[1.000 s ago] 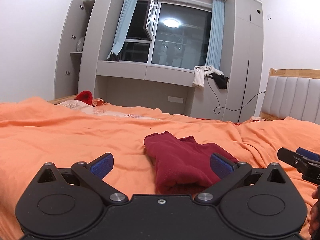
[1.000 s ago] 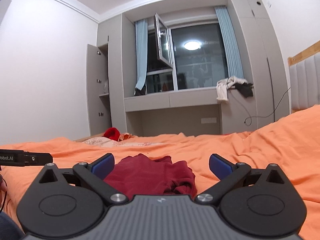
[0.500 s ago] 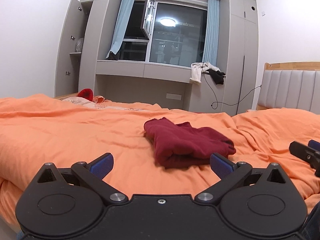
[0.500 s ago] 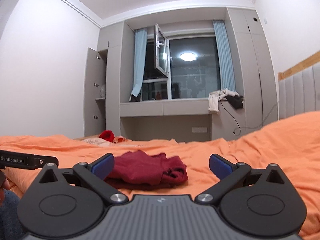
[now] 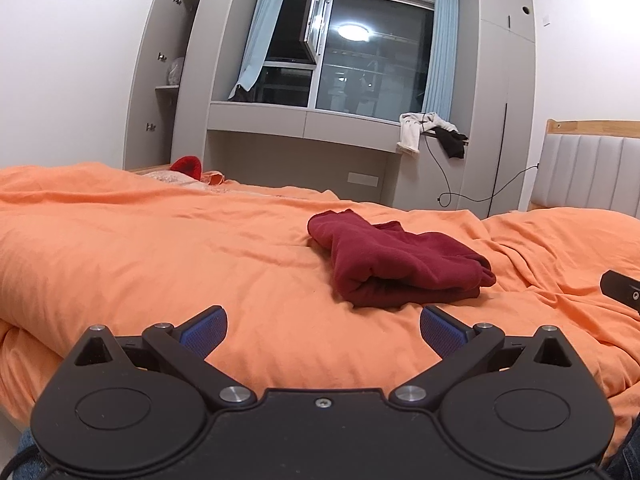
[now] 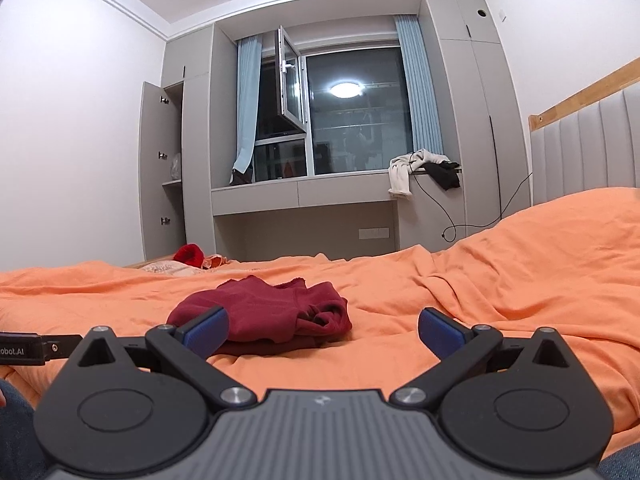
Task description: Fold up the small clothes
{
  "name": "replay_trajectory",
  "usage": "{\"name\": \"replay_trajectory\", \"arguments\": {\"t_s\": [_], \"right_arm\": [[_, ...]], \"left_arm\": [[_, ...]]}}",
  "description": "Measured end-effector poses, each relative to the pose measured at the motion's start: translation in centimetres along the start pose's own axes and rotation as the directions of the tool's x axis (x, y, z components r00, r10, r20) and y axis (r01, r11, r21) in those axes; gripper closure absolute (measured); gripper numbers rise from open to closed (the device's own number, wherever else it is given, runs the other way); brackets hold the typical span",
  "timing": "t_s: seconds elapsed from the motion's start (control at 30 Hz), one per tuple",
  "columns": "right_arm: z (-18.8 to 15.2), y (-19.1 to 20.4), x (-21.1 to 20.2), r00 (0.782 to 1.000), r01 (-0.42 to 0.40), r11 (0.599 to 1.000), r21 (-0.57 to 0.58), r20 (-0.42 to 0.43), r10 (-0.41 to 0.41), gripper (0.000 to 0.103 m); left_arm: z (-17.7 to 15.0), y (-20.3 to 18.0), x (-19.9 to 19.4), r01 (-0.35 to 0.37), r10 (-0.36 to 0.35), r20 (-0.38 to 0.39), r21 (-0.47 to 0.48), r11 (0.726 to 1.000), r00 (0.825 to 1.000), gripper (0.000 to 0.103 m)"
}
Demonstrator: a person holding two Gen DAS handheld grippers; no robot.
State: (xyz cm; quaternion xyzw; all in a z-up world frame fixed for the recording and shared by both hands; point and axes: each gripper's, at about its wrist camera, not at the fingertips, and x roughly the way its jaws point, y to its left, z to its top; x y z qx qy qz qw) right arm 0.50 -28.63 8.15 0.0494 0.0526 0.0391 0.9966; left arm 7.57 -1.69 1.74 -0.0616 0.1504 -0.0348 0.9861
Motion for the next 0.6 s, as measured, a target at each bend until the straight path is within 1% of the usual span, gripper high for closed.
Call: {"name": "replay_trajectory", "arguments": {"t_s": [0.2,0.6], "right_arm": [[-0.4,0.54,-0.05,1.0,-0.006,1.0,-0.023,-0.008,0.006,0.0],[-0.42,0.71,-0.03,1.0,-0.007,1.0,-0.026,-0.012,0.007,0.0]], "left_arm": [[-0.08,0.05,0.2,-0.002,0.002,-0.007,-0.004,1.0,1.0,0.001],[-0.27,-0.01,0.39,-0.001,0.001,-0.009,-0.001,1.0,1.0,0.001]]}}
